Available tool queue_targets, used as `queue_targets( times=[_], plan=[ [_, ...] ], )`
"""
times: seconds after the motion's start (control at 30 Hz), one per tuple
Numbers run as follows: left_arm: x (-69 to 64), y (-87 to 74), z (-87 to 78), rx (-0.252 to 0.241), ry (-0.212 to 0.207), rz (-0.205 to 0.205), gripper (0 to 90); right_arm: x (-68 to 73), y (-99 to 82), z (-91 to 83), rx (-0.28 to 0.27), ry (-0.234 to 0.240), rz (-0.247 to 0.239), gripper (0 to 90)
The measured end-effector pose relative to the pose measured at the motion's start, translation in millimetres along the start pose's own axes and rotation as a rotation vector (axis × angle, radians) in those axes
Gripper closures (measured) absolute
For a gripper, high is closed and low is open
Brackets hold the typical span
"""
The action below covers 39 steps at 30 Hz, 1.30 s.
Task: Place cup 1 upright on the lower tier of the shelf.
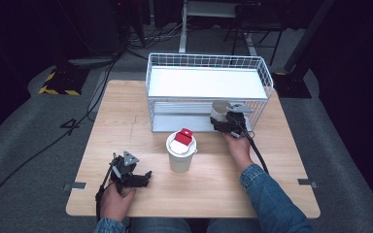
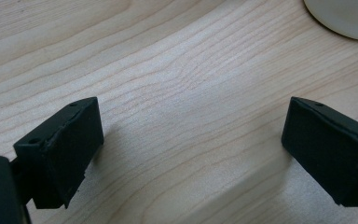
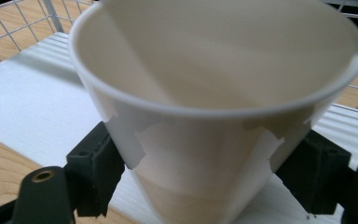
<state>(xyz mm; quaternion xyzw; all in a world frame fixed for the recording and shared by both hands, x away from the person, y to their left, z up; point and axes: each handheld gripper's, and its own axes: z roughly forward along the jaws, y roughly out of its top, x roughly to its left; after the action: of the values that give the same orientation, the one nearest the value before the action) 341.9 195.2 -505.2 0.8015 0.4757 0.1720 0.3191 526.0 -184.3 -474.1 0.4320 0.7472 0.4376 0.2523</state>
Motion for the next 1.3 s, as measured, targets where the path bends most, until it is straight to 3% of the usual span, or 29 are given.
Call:
queue_targets(
  times=[0.13,0.3,0.63,0.87,1.13,1.3],
  plan=[
    [-0.2,0.0,0.0,0.000,-0.002,-0.002,6.1,-0.2,0.5,-1.4,-0.003,0.003,-0.015,15.1],
    [0.0,0.0,0.1,-0.001,-0.001,-0.001,6.1,1.2,1.7,-6.7,-0.010,0.010,-0.031,14.8],
    [0.3,0.6,0.6,0.000,0.000,0.003,6.1,0.7,3.3,-33.1,-0.036,0.017,-0.054,13.4],
    [0.0,1.4,1.6,-0.001,-0.001,-0.001,5.6,-0.2,1.2,-63.5,-0.046,0.062,-0.057,13.3],
    [-0.6,4.0,4.4,0.007,0.002,-0.010,2.8,-7.8,-0.9,-110.2,-0.028,0.120,-0.072,13.4],
    [-0.1,6.2,6.8,0.012,0.002,-0.007,0.5,-11.4,-3.3,-135.5,-0.049,0.141,-0.081,13.5]
  ],
)
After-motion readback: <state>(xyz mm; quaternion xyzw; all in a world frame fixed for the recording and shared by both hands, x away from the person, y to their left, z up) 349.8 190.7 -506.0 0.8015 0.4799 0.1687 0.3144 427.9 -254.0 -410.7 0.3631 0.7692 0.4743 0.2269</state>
